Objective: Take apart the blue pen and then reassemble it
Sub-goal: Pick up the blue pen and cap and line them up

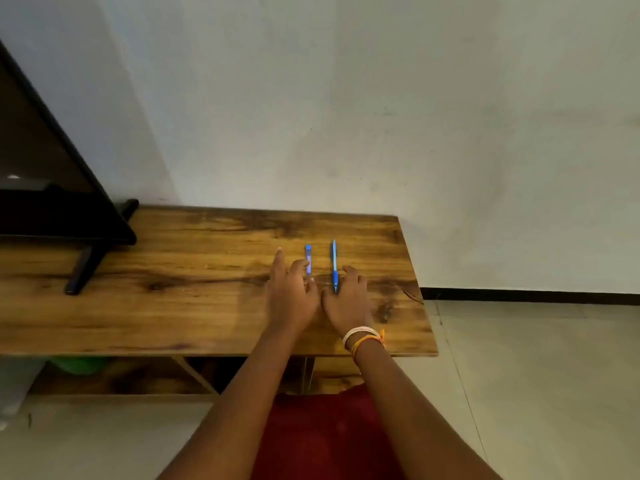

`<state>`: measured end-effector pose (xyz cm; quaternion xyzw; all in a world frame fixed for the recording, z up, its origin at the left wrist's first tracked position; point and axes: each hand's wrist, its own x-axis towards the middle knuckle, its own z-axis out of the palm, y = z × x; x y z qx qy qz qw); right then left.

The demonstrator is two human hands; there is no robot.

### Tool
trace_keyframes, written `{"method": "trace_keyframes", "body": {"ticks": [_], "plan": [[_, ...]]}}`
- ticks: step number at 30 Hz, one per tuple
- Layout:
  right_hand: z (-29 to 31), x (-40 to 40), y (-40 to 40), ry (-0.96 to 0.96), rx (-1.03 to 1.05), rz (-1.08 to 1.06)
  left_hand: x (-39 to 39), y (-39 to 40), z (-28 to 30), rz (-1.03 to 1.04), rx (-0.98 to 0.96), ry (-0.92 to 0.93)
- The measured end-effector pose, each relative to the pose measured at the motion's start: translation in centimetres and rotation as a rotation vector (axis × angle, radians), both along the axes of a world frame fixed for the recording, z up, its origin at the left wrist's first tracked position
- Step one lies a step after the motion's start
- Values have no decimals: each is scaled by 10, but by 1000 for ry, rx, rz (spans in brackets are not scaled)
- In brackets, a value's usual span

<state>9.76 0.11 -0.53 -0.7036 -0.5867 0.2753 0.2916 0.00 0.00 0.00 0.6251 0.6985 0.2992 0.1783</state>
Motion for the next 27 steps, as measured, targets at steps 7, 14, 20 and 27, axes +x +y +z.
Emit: {"method": "trace_keyframes", "body": {"ticks": [7, 14, 20, 27], "plan": [[-37, 13, 26, -56, 85, -115, 1, 17, -48, 315, 99, -582], [-41, 17, 55, -235, 53, -106, -14, 47, -50, 505, 88, -1029], [-36, 24, 67, 97, -27, -231, -17, 62, -52, 453, -13, -1196], [-24, 11, 63, 1139, -155, -290, -16, 59, -47, 450, -14, -1257]]}}
